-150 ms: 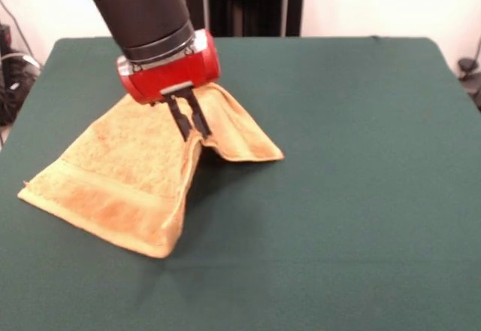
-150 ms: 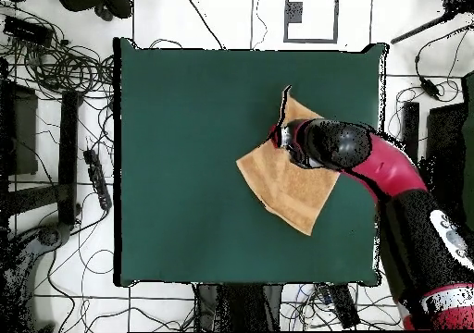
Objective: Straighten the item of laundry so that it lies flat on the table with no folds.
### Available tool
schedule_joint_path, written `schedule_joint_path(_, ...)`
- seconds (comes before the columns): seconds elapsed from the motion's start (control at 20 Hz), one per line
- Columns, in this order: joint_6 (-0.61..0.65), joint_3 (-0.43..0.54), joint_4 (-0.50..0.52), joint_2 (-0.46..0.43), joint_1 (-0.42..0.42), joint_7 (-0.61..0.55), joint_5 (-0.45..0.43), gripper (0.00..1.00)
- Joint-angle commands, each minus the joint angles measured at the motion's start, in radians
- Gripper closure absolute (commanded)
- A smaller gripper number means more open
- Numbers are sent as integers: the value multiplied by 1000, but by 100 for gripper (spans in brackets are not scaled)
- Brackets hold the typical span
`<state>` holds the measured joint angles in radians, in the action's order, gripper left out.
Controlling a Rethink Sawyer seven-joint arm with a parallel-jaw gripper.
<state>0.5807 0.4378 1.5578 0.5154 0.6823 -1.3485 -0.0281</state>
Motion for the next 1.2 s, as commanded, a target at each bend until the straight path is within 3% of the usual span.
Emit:
schedule_joint_path(0.05, -127, 72, 156, -82, 2, -321, 157, 100)
schedule_joint_path(0.55, -336, 189, 248, -160, 93, -287, 174, 100)
schedule_joint_path(1.2, -444, 175, 234, -208, 51, -317, 167, 100)
